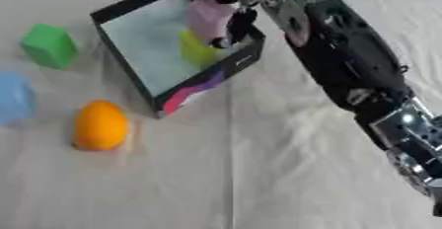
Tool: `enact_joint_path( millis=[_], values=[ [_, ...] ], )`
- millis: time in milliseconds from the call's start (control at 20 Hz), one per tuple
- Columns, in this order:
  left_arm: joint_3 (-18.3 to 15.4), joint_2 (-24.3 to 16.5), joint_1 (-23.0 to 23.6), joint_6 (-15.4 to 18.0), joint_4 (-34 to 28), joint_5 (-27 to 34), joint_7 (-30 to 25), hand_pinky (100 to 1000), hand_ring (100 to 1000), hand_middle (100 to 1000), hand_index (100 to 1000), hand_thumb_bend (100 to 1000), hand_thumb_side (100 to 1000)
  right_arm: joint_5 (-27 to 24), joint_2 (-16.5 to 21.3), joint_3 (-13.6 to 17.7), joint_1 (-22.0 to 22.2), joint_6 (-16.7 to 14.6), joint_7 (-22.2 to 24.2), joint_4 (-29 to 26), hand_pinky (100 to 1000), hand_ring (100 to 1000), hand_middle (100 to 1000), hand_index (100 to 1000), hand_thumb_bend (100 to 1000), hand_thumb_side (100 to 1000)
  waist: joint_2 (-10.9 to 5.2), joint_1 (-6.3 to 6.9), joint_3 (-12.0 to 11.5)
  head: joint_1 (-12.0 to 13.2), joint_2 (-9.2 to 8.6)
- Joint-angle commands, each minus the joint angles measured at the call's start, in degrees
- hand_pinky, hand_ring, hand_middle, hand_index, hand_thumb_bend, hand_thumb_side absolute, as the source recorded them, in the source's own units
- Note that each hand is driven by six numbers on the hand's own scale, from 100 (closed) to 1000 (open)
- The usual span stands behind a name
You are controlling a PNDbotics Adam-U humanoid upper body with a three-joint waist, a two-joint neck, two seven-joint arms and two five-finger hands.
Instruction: Pick up objects on the table and place them in the box.
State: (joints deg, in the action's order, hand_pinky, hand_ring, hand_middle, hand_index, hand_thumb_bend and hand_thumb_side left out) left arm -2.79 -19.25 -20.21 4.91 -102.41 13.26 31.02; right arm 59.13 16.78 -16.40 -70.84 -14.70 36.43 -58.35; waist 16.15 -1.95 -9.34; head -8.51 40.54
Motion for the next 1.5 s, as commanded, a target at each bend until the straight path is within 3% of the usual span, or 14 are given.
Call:
enact_joint_path(
  millis=[50, 200, 450, 650, 850, 1000, 1150, 1200, 1250, 1300, 1500],
  values=[
    [-0.14, -1.11, -0.24, -0.01, -0.64, -0.16, 0.37, 864, 850, 817, 798, 195, 664, -2.01, 2.95, 1.69, -2.25, 0.29, 1.24, -2.49, 894, 878, 857, 953, 419, 221, -2.09, 0.39, 0.13, 0.25, 0.02],
    [0.06, -1.23, 0.03, -0.09, -0.58, -0.23, 0.16, 865, 850, 816, 798, 193, 664, -2.31, 3.89, 2.14, -2.96, 0.22, 2.64, -2.77, 905, 886, 864, 972, 428, 262, -2.15, 0.43, 0.26, 0.19, -0.02],
    [0.23, -1.05, -0.10, -0.15, -0.61, -0.26, -0.11, 864, 850, 816, 798, 194, 664, -1.31, 3.33, 2.33, -2.72, -0.06, 1.11, -2.38, 897, 877, 845, 954, 410, 168, -1.96, 0.51, -0.04, -0.20, -0.18],
    [0.29, -1.00, -0.19, -0.21, -0.55, -0.22, -0.21, 863, 849, 814, 797, 193, 666, -3.81, 3.61, 4.28, -2.49, 2.46, -2.21, -3.52, 886, 858, 839, 943, 409, 134, -1.92, 0.34, -0.11, -0.21, 0.03],
    [0.32, -1.23, -0.02, -0.23, -0.47, -0.32, -0.52, 862, 848, 813, 797, 191, 667, -7.69, 6.30, 6.23, -2.66, 5.17, -5.47, -7.30, 871, 840, 807, 931, 417, 123, -2.05, 0.19, 0.24, 0.29, 0.06],
    [0.21, -1.50, 0.21, -0.19, -0.46, -0.44, -0.66, 860, 845, 811, 797, 190, 667, -10.67, 9.37, 7.66, -1.66, 8.00, -8.29, -11.57, 869, 840, 796, 911, 327, 100, -2.21, 0.05, 0.69, 0.80, 0.20],
    [0.19, -1.60, 0.28, -0.19, -0.45, -0.47, -0.71, 860, 845, 811, 797, 190, 667, -13.81, 10.74, 7.15, -0.94, 10.37, -9.34, -13.73, 869, 840, 796, 911, 327, 100, -2.25, -0.03, 0.79, 0.90, 0.24],
    [0.15, -1.65, 0.34, -0.19, -0.44, -0.49, -0.70, 860, 843, 811, 797, 185, 667, -14.93, 11.08, 7.01, -0.81, 10.99, -9.35, -14.04, 853, 805, 765, 848, 100, 100, -2.27, -0.04, 0.86, 1.13, 0.26],
    [-0.09, -1.91, 0.71, -0.18, -0.38, -0.63, -0.59, 860, 843, 811, 797, 185, 667, -15.97, 11.92, 7.58, -0.09, 11.73, -9.75, -14.22, 853, 803, 764, 845, 100, 106, -2.37, 0.05, 1.55, 2.16, 0.37],
    [-0.36, -2.15, 1.06, -0.14, -0.35, -0.79, -0.43, 860, 843, 812, 797, 185, 667, -17.00, 13.18, 8.71, 1.11, 12.61, -10.46, -15.11, 854, 800, 765, 843, 100, 206, -2.41, 0.19, 2.52, 3.00, 0.42],
    [-0.71, -2.47, 1.32, -0.04, -0.51, -1.09, -0.16, 860, 843, 813, 797, 183, 666, -21.03, 17.19, 14.77, 7.24, 16.51, -14.21, -20.88, 861, 798, 780, 847, 100, 399, -2.06, 0.54, 3.79, 4.25, -0.15]
  ],
)
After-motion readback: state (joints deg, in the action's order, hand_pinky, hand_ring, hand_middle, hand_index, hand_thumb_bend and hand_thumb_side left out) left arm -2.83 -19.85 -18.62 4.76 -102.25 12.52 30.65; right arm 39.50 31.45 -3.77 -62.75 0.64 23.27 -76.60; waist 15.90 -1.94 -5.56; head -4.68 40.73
